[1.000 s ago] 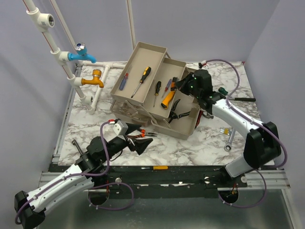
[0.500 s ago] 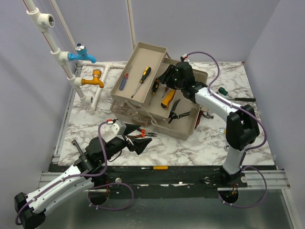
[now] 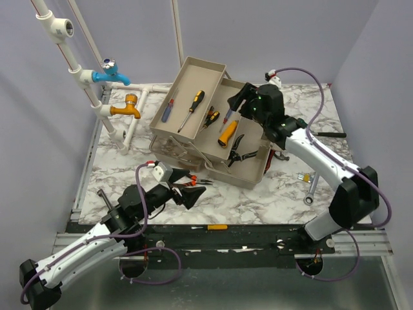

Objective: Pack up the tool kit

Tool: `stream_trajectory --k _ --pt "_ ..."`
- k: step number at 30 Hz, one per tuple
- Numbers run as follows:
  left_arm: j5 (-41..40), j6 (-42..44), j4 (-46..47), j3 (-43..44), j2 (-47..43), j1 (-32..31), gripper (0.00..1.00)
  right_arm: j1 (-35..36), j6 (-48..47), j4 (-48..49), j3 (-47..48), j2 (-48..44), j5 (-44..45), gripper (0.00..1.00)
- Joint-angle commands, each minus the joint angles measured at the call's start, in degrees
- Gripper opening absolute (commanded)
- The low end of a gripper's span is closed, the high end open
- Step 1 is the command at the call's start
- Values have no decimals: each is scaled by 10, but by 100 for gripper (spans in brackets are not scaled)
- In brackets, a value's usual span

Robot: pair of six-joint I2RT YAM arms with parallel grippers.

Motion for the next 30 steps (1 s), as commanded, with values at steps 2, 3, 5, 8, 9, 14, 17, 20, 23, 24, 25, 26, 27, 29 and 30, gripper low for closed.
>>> stream_trajectory --k 2,3,5,8,9,14,17,20,23,24,25,26,27,29,30 --pt "-2 4 21 18 31 -3 99 -14 -41 -47 -54 -93 88 67" --pt "0 8 22 22 36 -4 99 -16 -47 -57 -62 -107 102 68" --pt "3 16 25 29 47 -3 99 -19 -55 -77 -81 -138 131 68" --pt "6 27 33 34 57 -3 99 -25 -61 -110 -114 -187 175 68" --pt "7 30 38 34 58 -3 99 -30 -59 -125 -126 -201 194 68" --pt "17 49 62 34 71 -4 99 -45 -37 -191 -180 -277 266 69" --pt "32 57 87 27 84 -3 99 -57 -21 -233 -204 -313 295 69" --pt "47 64 125 7 93 -3 99 -75 2 -281 -225 -331 312 69" --pt "56 75 153 -12 99 -3 99 -108 42 -332 -245 -330 310 69" --pt "59 78 159 -16 101 -3 99 -128 59 -347 -250 -327 299 69" --pt "59 80 164 -20 103 -3 99 -149 70 -359 -257 -324 281 69" --pt "60 80 169 -24 104 -3 99 -165 85 -367 -264 -322 264 70" --pt "63 80 176 -29 104 -3 99 -184 97 -373 -273 -321 247 71" --pt "69 78 189 -38 103 -3 99 -216 118 -381 -286 -314 220 74" --pt "73 76 194 -41 102 -4 99 -228 125 -384 -291 -309 212 74"
